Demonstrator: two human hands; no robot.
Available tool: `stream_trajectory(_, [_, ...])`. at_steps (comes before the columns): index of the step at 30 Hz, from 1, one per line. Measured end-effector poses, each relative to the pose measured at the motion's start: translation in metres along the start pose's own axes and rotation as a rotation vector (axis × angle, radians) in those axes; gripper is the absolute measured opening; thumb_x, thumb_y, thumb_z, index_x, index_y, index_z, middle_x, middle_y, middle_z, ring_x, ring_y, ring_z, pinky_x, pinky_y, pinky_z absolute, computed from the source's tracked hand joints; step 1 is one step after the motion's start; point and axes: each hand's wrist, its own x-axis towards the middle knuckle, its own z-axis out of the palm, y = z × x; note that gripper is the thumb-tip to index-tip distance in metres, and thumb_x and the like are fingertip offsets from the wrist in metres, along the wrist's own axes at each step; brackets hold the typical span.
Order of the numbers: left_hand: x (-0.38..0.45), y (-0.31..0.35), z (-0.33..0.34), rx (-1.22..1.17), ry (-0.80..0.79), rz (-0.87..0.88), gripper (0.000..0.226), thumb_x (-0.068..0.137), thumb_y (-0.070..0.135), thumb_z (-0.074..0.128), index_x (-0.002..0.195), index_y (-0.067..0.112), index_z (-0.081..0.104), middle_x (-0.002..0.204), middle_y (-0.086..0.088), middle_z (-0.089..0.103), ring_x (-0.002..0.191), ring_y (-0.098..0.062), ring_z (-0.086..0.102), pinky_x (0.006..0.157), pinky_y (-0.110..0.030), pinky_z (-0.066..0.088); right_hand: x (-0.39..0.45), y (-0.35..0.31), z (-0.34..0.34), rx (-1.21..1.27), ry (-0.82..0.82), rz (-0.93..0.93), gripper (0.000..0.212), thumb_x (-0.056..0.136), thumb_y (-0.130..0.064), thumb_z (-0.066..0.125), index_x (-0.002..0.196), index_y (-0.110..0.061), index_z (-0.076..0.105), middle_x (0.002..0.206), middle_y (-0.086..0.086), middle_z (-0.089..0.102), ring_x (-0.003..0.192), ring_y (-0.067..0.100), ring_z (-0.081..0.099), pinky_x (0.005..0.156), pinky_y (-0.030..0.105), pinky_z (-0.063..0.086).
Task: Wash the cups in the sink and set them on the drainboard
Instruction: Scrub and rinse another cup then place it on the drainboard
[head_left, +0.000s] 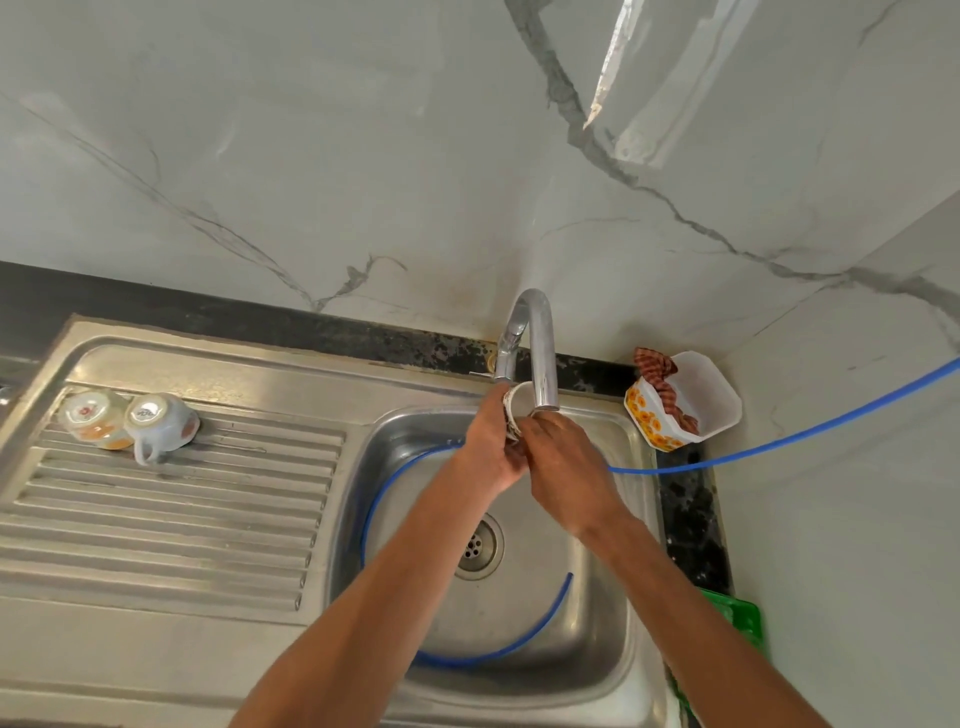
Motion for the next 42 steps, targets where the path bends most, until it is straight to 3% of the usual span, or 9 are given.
stream_trajectory(5, [0.002,0.006,-0.022,0.175,-0.023,0.053,0.026,0.103,0.033,0.062,0.097,0.01,0.072,0.104,-0.016,0.074,0.097,-0.031,0.07,0.081,-0.043,0.06,-0.024,-0.005,0.004,-0.003,-0.066,0.021,0.057,0.092,-0.005,0.069,0.144,-0.022,0.053,0.136,0.004,0.064,0.122,0.022,0.06,0.098,0.035,0.057])
stream_trajectory(10, [-0.004,-0.003,-0.032,0.276,-0.139,0.115,0.057,0.087,0.051,0.08,0.123,0.007,0.071,0.113,-0.018,0.076,0.1,-0.032,0.074,0.093,-0.05,0.059,-0.012,-0.01,0.005,-0.03,-0.024,0.047,0.05,0.094,-0.007,0.067,0.141,-0.021,0.057,0.13,0.006,0.068,0.116,0.022,0.064,0.093,0.034,0.057])
stream_trajectory(13, [-0.003,-0.006,-0.033,0.164,-0.12,0.114,0.051,0.08,0.033,0.089,0.116,0.002,0.07,0.098,-0.016,0.076,0.087,-0.027,0.074,0.088,-0.043,0.062,-0.013,-0.024,0.002,0.466,-0.032,0.067,0.047,0.096,-0.002,0.058,0.135,-0.028,0.058,0.131,-0.004,0.067,0.12,0.012,0.062,0.103,0.033,0.052])
stream_trajectory(17, [-0.004,-0.012,-0.022,0.251,-0.042,0.273,0.013,0.095,0.019,0.07,0.103,0.01,0.066,0.087,-0.007,0.065,0.076,-0.016,0.065,0.061,-0.028,0.056,-0.008,-0.054,-0.006,1.281,-0.173,0.511,0.049,0.095,-0.01,0.045,0.14,-0.03,0.05,0.128,-0.003,0.064,0.121,0.011,0.061,0.094,0.026,0.05])
stream_trajectory(23, [-0.002,0.005,-0.017,0.388,0.035,0.193,0.032,0.1,0.039,0.069,0.121,0.014,0.066,0.114,-0.011,0.073,0.098,-0.026,0.069,0.082,-0.042,0.061,-0.011,0.0,-0.003,-0.08,-0.377,-0.058,0.054,0.106,-0.024,0.047,0.158,-0.027,0.032,0.164,-0.002,0.039,0.153,0.017,0.035,0.127,0.059,0.018])
stream_trajectory(26, [-0.006,0.003,-0.013,0.403,0.018,0.191,0.031,0.11,0.037,0.049,0.116,0.014,0.069,0.108,-0.01,0.073,0.097,-0.022,0.068,0.093,-0.043,0.059,0.01,0.01,-0.008,0.346,-0.293,0.054,0.03,0.11,-0.031,0.048,0.137,-0.023,0.057,0.132,0.004,0.068,0.117,0.022,0.067,0.099,0.041,0.054])
stream_trajectory(33, [-0.045,-0.011,-0.054,0.997,0.031,0.75,0.058,0.083,0.058,0.08,0.13,0.031,0.058,0.125,0.001,0.065,0.102,-0.013,0.069,0.082,-0.036,0.065,0.01,-0.018,-0.002,1.832,0.008,0.878,0.027,0.109,-0.024,0.052,0.115,-0.004,0.068,0.107,0.018,0.076,0.097,0.028,0.074,0.084,0.043,0.062])
stream_trajectory(36, [-0.052,-0.03,-0.079,1.338,0.027,1.082,0.08,0.07,0.051,0.089,0.14,0.034,0.055,0.134,0.01,0.061,0.117,-0.007,0.058,0.099,-0.03,0.052,-0.01,-0.04,0.006,2.03,-0.039,1.004,0.03,0.11,-0.026,0.047,0.115,-0.006,0.069,0.1,0.012,0.079,0.088,0.021,0.077,0.08,0.038,0.063])
stream_trajectory(42, [-0.07,-0.037,-0.115,1.373,-0.084,1.112,0.068,0.07,0.044,0.091,0.131,0.036,0.062,0.122,0.014,0.071,0.11,-0.004,0.064,0.094,-0.03,0.054,-0.054,-0.07,0.007,1.976,-0.108,0.874,0.052,0.108,-0.048,0.048,0.131,-0.006,0.068,0.124,0.016,0.074,0.113,0.026,0.072,0.089,0.04,0.059])
